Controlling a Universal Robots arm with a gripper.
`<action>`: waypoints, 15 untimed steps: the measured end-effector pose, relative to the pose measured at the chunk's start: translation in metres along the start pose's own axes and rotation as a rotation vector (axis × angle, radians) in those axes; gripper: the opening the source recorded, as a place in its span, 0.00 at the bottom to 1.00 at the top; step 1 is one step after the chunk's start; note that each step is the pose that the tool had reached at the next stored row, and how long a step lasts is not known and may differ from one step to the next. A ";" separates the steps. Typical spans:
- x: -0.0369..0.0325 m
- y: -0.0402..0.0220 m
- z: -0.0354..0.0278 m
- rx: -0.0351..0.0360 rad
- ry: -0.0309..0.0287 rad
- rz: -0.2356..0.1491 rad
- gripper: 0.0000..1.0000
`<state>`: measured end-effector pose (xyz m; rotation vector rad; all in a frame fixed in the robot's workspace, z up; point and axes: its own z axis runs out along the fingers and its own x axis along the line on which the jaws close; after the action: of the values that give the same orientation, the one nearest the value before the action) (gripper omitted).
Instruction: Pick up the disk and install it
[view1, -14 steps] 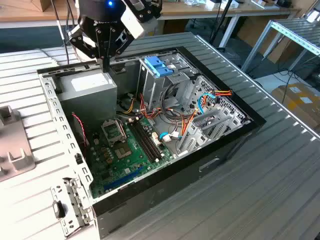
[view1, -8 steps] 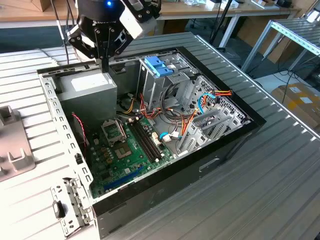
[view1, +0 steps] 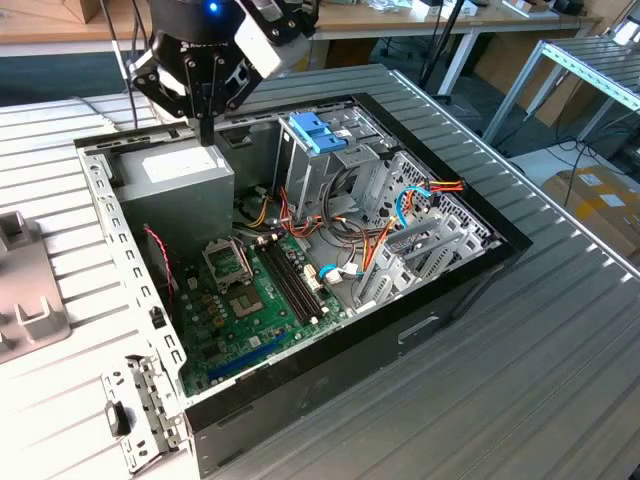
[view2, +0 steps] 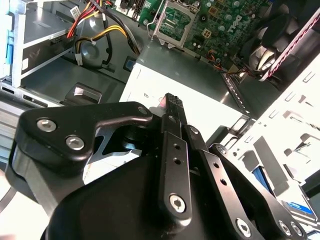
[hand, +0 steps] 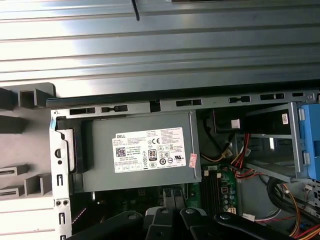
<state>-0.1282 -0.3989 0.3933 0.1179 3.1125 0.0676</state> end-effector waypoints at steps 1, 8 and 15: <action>0.0004 0.0000 0.0000 0.0000 0.0000 0.000 0.11; 0.0022 -0.0002 -0.0001 0.0000 0.0000 0.000 0.11; 0.0050 -0.0004 -0.0001 0.0000 0.0000 0.000 0.11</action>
<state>-0.1332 -0.3989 0.3933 0.1180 3.1125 0.0677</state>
